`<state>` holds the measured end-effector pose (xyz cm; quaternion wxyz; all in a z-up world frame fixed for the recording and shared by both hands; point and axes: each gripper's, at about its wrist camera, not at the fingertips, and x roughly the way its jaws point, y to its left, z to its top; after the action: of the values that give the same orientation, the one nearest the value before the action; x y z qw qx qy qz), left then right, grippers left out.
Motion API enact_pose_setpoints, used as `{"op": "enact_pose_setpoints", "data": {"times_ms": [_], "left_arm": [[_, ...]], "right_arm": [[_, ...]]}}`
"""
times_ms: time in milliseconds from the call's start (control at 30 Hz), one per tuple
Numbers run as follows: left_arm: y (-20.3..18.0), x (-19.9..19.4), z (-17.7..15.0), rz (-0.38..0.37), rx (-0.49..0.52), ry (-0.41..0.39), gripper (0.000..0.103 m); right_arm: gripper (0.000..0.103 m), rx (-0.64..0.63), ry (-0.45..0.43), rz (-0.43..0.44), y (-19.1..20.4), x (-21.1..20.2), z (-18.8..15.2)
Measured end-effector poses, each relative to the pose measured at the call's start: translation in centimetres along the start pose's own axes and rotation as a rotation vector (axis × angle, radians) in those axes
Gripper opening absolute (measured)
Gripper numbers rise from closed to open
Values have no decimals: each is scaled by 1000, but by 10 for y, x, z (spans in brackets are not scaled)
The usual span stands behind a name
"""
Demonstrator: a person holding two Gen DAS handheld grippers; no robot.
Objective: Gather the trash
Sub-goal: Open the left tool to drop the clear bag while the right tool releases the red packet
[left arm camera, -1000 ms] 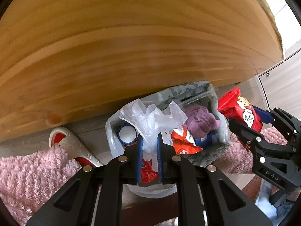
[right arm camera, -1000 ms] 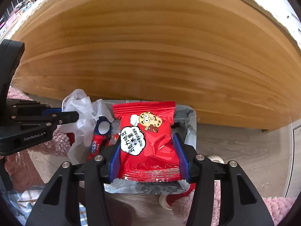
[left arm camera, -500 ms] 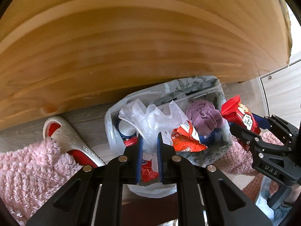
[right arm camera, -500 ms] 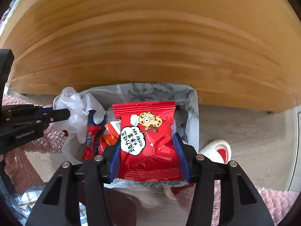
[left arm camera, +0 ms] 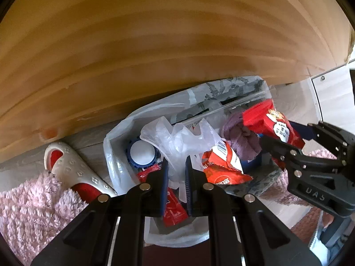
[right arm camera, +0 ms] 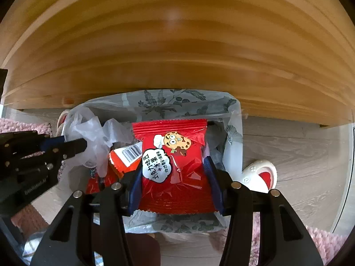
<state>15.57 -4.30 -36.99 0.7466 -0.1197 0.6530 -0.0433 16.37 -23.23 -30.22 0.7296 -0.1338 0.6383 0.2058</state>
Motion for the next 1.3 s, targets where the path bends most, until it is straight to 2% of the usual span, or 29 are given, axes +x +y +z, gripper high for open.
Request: {"op": "enact_pose_setpoints", "data": {"times_ms": [233,467,567,633,700,767,800,867,933,1000,1300], "left_arm": [[-2,12,0,33,23,29,11],[4,16,0,24,-3,53,12],[7,17,1,37,-24,60,26],[10,16,1,41,-41,62,43],[12,13,1,40,-51,57,47],[13,10,1,41,-59,55,55],[14,7,1,48,-62,48,66],[15,3,1,68,-64,27,75],[16,2,2,72,-70,21,90],[18,4,2,63,-87,19,95],[19,9,1,63,-107,27,95]], "right_arm": [[50,-17,6,-13,7,5,8],[50,-23,9,-28,6,7,8],[50,-20,12,-32,7,9,7],[51,-14,7,-30,6,8,6],[50,-14,4,-31,6,10,6],[51,-14,4,-30,5,11,5],[51,-14,5,-31,6,11,5],[51,-16,8,-34,6,14,5],[51,-16,11,-36,7,16,4],[51,-16,15,-40,7,17,5],[51,-23,31,-52,10,23,4]]}}
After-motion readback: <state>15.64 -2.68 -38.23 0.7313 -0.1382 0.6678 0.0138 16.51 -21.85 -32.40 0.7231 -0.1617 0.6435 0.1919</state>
